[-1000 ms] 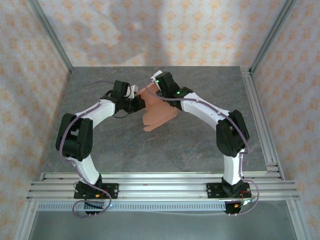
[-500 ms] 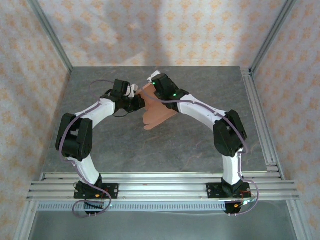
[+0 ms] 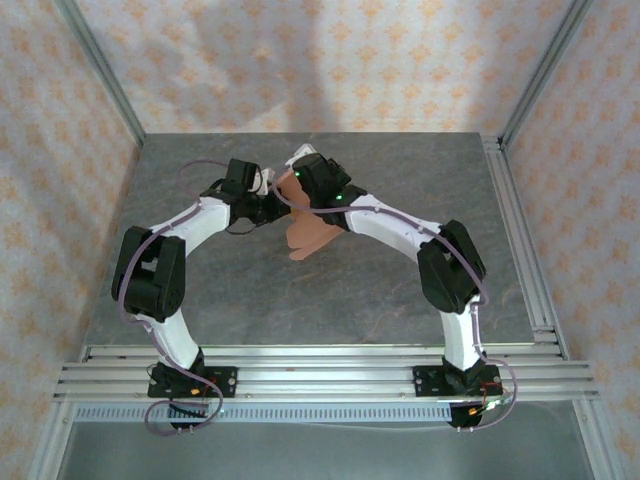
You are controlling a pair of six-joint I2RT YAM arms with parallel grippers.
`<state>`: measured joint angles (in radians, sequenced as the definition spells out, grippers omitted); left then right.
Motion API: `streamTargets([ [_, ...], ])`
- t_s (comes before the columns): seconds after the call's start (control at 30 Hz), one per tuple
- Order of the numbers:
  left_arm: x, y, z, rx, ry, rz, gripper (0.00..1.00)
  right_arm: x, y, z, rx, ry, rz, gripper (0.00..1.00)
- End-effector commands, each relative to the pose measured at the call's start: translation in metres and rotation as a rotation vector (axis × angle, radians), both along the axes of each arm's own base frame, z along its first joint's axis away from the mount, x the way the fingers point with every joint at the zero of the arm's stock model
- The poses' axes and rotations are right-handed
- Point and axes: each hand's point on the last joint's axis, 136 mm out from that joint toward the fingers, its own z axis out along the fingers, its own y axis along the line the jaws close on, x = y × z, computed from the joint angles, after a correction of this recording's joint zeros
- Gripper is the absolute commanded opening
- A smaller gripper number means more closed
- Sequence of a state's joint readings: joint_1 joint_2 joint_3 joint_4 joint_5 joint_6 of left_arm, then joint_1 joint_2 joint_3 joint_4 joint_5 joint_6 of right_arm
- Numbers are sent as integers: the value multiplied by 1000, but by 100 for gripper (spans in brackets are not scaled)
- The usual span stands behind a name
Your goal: Fold the paper box
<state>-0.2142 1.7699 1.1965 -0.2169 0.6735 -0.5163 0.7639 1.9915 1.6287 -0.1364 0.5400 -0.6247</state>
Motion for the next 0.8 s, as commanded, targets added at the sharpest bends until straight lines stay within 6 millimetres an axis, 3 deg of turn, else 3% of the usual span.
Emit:
streamTargets([
  [0.0,2,-8,13,-22,-41,-42,0,3,-5,-15,-107,-17,-32,0],
  [0.37,4,-11,18,-39,-50,-46,0,12,-3,-25,-172,-99,-66,0],
  [0.57,4,-9,17,-28,-46,-47,0,12,-2,-8,-108,-141,-69,0],
  [0.77,4,-7,12,-15,-28,-33,0,-2,6,19,91,-124,-8,23],
])
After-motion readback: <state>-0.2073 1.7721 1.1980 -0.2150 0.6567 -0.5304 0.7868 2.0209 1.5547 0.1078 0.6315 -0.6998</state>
